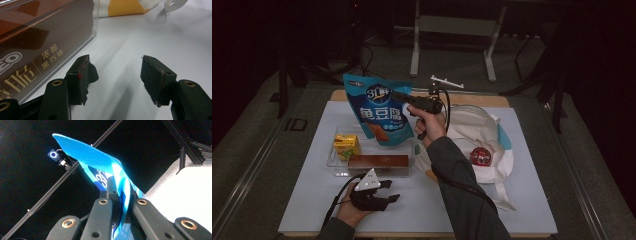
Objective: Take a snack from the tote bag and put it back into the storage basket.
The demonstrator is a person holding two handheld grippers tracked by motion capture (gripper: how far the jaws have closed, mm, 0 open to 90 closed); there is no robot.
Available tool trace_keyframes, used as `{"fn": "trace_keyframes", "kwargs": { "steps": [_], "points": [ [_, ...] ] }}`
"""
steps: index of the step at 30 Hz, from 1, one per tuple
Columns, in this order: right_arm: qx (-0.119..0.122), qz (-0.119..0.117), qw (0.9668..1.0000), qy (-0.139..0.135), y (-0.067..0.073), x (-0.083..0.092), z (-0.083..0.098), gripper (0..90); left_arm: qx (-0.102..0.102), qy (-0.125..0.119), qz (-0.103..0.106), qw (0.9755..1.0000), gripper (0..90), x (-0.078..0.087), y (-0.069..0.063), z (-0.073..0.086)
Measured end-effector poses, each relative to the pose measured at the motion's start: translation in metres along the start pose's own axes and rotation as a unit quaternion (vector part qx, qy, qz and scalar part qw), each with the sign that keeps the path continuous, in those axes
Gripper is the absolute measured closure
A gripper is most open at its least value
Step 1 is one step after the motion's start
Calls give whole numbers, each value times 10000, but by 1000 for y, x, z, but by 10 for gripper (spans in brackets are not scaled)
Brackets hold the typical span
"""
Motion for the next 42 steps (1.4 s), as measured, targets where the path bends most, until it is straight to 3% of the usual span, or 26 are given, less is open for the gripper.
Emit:
{"fn": "trace_keyframes", "kwargs": {
  "steps": [25,42],
  "points": [
    [-94,-5,9999,59,-2,-22,17,893,-16,-22,-9,10000,413,0,0,0],
    [-116,231,9994,246,-11,-38,33,889,-27,-49,-21,10000,409,0,-1,0]
  ]
}}
Point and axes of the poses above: each handheld gripper's, and its own axes: x roughly backward along the jaws, z roughly out of its underside, y roughly to its left, the point moved 8 cm from there along -x, roughly forward along the jaws, and after that the axes turned 7 degrees about x, right-handed, at the moved point
